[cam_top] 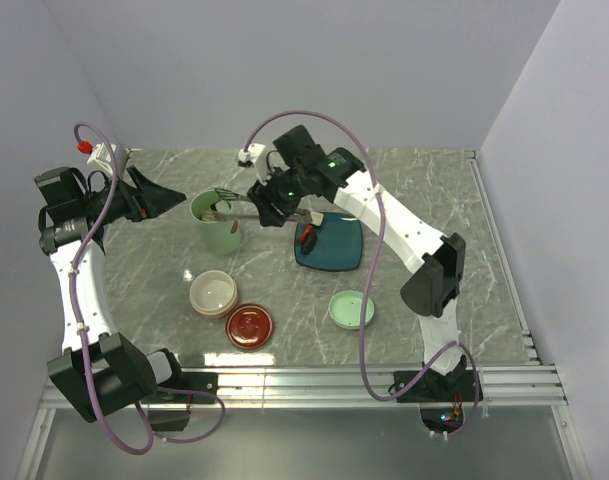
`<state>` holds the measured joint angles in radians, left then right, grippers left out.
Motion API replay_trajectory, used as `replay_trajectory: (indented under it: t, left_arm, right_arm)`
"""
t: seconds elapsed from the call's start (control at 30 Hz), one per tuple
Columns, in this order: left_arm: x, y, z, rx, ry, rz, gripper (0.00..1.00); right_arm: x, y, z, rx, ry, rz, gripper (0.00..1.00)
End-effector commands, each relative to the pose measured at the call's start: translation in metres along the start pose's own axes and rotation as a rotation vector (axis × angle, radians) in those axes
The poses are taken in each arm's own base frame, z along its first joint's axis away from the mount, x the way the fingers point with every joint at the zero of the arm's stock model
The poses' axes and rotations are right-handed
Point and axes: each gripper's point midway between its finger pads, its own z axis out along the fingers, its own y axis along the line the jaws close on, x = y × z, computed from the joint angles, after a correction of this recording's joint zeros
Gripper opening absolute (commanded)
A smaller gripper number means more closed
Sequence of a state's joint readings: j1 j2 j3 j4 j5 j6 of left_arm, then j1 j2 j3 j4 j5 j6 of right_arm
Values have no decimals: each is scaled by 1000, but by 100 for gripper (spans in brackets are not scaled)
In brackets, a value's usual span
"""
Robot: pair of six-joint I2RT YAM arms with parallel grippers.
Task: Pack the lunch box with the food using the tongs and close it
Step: Place the food into the lunch box, then pick up the food using the clamp
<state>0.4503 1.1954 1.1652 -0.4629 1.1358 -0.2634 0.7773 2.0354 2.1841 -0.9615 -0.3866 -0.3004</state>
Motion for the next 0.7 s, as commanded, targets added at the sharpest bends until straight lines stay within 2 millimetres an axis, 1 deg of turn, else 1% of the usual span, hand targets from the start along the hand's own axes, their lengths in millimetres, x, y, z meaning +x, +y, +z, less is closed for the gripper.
replay_trajectory:
  t: [0.0, 0.03, 0.07, 0.1, 0.13, 0.17, 0.2, 0.23, 0.27, 0.3, 0.37, 0.4, 0.43, 0.47, 0.5, 0.53, 0.57, 0.67]
  left_arm:
    - [-10, -8, -3, 10, -15, 56, 99]
    - [-10, -8, -3, 12, -15, 57, 99]
    - [-11, -9, -4, 12, -16, 60, 99]
    - [-10, -8, -3, 12, -15, 59, 99]
    - [-10, -8, -4, 14, -15, 57, 99]
    - [-9, -9, -3, 15, -15, 59, 99]
    - [-9, -8, -3, 17, -14, 54, 99]
    - [-9, -8, -3, 17, -17, 53, 99]
    - [-9, -8, -3, 21, -18, 52, 99]
    - [-9, -9, -3, 22, -18, 52, 99]
    - [-8, -9, -3, 23, -20, 51, 100]
    - [-8, -9, -3, 23, -21, 50, 100]
    - [-7, -10, -3, 25, -22, 48, 99]
    - [-7, -9, -3, 25, -23, 47, 100]
    - [-8, -9, -3, 25, -23, 47, 99]
    - [-9, -10, -3, 26, -25, 49, 99]
    - [-9, -10, -3, 25, -26, 48, 100]
    - [-11, -11, -4, 23, -25, 52, 99]
  right_arm:
    - [-31, -9, -64, 54, -158, 9, 59]
    - [-30, -11, -79, 64, -173, 17, 59]
    - [-15, -26, -85, 79, -156, 52, 58]
    - [-7, -32, -89, 89, -146, 68, 58]
    - [-1, -37, -100, 108, -145, 65, 58]
    - [10, -45, -104, 128, -130, 79, 57]
    - [34, -59, -102, 151, -86, 118, 57]
    - [43, -64, -110, 176, -77, 106, 57]
    - [55, -70, -111, 193, -53, 109, 56]
    - [78, -80, -113, 227, -10, 136, 56]
    - [97, -89, -112, 249, 18, 132, 55]
    - [115, -91, -108, 255, 54, 150, 55]
    - [125, -98, -109, 266, 71, 154, 55]
    - [140, -101, -105, 269, 103, 171, 55]
    - [145, -104, -104, 270, 110, 173, 55]
    - [151, -110, -103, 287, 118, 173, 55]
    - [162, -113, -101, 291, 138, 185, 55]
    - [174, -124, -98, 316, 165, 176, 55]
